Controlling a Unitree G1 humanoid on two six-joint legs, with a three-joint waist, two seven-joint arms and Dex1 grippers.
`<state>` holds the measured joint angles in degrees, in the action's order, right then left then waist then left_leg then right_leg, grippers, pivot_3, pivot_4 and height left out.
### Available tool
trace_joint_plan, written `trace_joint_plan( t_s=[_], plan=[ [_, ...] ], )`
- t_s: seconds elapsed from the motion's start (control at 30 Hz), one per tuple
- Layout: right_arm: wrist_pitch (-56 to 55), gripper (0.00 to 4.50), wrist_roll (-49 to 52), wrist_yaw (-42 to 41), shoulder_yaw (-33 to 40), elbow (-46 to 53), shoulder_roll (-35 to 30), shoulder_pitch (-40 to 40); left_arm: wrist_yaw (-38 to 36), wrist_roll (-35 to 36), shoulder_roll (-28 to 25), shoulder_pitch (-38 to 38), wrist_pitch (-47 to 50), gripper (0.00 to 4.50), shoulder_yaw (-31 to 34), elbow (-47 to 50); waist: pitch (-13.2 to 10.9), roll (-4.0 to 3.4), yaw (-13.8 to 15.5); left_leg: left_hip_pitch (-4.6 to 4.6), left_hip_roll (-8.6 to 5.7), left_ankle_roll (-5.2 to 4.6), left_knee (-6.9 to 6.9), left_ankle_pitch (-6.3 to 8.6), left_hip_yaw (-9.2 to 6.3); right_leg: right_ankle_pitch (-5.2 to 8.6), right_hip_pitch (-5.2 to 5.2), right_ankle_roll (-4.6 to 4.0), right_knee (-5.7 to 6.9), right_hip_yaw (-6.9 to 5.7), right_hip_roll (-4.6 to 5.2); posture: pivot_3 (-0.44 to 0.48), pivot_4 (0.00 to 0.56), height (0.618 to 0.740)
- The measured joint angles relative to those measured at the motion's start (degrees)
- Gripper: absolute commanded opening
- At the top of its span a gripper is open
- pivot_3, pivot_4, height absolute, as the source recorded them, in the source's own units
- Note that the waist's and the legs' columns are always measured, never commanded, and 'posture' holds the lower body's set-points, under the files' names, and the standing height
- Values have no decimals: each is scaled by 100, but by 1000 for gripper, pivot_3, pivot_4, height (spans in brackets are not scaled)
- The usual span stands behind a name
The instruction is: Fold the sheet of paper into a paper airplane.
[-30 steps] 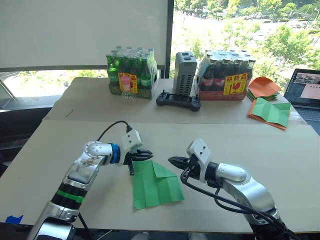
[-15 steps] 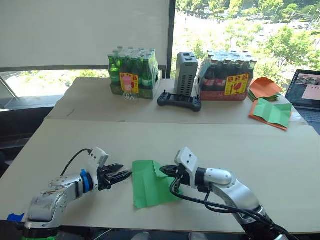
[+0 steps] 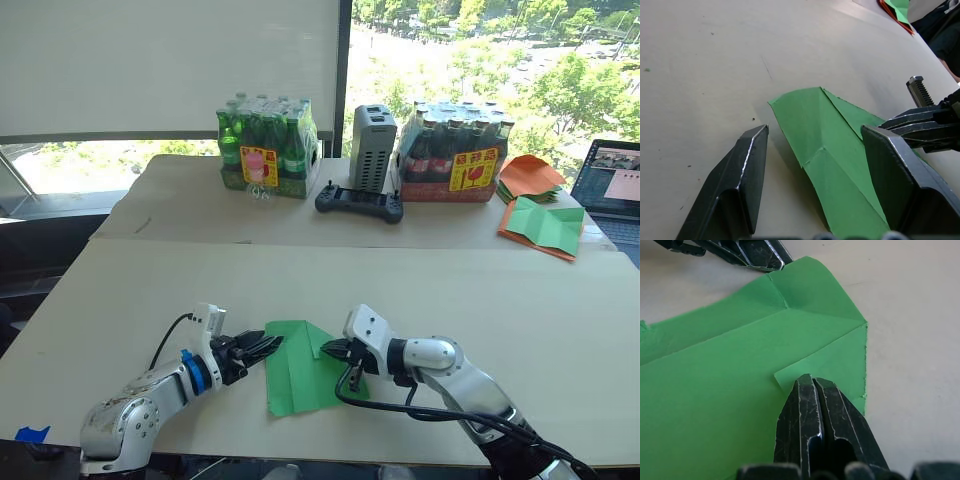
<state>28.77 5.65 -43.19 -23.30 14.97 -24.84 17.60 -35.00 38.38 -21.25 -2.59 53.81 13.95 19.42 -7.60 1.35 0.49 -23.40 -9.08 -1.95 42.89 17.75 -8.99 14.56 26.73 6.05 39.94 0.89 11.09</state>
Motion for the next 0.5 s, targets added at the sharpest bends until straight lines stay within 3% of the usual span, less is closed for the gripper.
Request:
trace_joint_plan(
  t_s=[0.17,0.5],
  plan=[
    [-32,0,-43,-5,-12,-124,77,96,60,-64,-247,-71,-82,321,-159,-27,0,0,3,0,0,1,1,0,0,0,1,-1,2,0,-1,0,150,675],
    [98,0,-29,77,2,-250,334,202,-351,-1072,-921,-455,-1183,321,-1355,-230,0,0,13,-2,0,2,1,-1,1,-1,1,-2,0,1,1,0,150,675]
  ],
)
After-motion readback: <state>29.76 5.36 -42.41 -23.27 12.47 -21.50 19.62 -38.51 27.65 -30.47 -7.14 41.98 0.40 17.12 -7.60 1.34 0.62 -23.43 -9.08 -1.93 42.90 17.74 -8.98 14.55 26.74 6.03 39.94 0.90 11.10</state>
